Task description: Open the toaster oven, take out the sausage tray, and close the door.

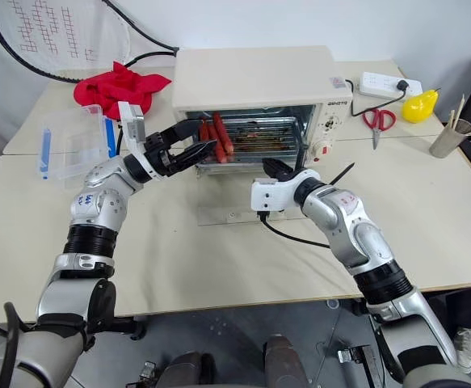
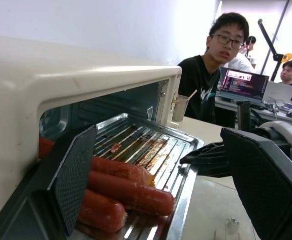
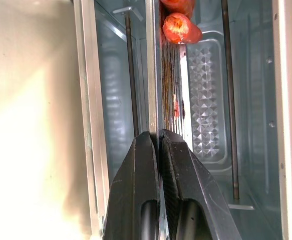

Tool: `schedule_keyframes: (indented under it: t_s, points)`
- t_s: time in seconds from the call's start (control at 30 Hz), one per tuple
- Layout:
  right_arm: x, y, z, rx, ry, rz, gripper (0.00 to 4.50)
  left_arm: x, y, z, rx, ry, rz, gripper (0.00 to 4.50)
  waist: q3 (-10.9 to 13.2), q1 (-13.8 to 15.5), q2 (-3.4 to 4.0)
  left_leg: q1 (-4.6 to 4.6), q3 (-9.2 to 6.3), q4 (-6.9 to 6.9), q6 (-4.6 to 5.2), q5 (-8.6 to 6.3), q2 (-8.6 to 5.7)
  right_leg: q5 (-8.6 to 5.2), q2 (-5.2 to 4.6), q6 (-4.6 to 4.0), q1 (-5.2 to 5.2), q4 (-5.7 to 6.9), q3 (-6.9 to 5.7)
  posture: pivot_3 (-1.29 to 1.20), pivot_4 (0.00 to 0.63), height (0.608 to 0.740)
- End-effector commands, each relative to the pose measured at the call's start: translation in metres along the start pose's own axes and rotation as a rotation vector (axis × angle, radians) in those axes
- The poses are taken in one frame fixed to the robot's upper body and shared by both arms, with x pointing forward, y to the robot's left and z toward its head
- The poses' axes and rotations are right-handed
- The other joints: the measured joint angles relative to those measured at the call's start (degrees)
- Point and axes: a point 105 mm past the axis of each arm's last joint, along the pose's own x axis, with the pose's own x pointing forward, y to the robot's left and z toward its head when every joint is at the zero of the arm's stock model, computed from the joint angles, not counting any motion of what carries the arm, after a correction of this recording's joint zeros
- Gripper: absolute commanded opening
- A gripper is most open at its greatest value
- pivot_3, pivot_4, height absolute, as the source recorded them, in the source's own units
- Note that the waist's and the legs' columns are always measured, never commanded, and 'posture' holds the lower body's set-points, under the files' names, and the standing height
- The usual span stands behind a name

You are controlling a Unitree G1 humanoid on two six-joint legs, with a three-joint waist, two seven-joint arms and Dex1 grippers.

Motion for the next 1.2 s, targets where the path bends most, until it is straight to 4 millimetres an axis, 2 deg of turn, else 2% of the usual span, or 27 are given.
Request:
schedule_keyframes:
  t_s: [0.03, 0.27, 0.53, 0.77, 0.93, 1.1, 1.2]
  points:
    - [-0.012, -0.027, 0.022, -0.036, -0.075, -0.088, 0.03, 0.005, 0.001, 0.014, 0.031, -0.029, -0.004, 4.22, 0.0, 0.2, 0.0, 0.0, 0.0, 0.0, 0.0, 0.0, 0.0, 0.0, 0.0, 0.0, 0.0, 0.0, 0.0, 0.0, 0.15, 0.74]
    - [-0.022, -0.017, 0.023, -0.048, -0.056, -0.054, 0.03, 0.006, 0.002, 0.015, 0.025, -0.033, -0.004, 4.22, 0.0, 1.3, 0.0, 0.0, 0.01, -0.01, 0.0, 0.0, -0.01, 0.0, 0.01, 0.0, -0.01, -0.02, 0.0, 0.0, 0.15, 0.74]
    - [-0.031, 0.003, 0.027, -0.068, -0.066, 0.003, 0.03, -0.004, 0.003, 0.018, 0.009, -0.026, 0.005, 4.22, 0.0, 2.1, 0.0, 0.0, 0.03, 0.0, 0.0, 0.0, -0.03, 0.0, 0.01, 0.0, -0.01, -0.02, 0.01, 0.0, 0.15, 0.74]
    - [-0.034, 0.0, 0.023, -0.079, -0.063, 0.009, 0.03, -0.004, 0.006, 0.017, 0.013, -0.024, 0.024, 4.22, 0.0, 2.9, 0.0, 0.0, 0.04, 0.1, 0.0, 0.0, -0.04, 0.0, 0.0, 0.0, -0.01, 0.02, 0.01, 0.0, 0.15, 0.74]
    - [-0.043, -0.005, 0.017, -0.107, -0.061, 0.03, 0.03, 0.0, 0.002, 0.015, 0.009, -0.026, 0.003, 4.22, 0.0, 3.1, -0.01, 0.0, 0.04, 0.11, 0.0, 0.0, -0.07, 0.0, 0.0, 0.0, 0.0, 0.02, 0.02, 0.0, 0.15, 0.74]
    - [-0.052, -0.003, 0.017, -0.112, -0.054, 0.043, 0.03, -0.007, 0.002, 0.01, -0.017, -0.006, 0.013, 4.22, 0.0, 3.2, -0.01, 0.0, 0.04, 0.09, 0.01, 0.0, -0.08, 0.0, 0.0, 0.0, 0.0, 0.0, 0.02, 0.0, 0.15, 0.74]
    - [-0.053, 0.0, 0.022, -0.106, -0.061, 0.039, 0.03, -0.016, 0.005, 0.008, -0.092, 0.023, 0.043, 4.22, 0.0, 3.1, -0.01, 0.0, 0.04, 0.1, 0.01, 0.0, -0.1, 0.0, 0.01, 0.0, 0.01, 0.01, 0.02, 0.0, 0.15, 0.74]
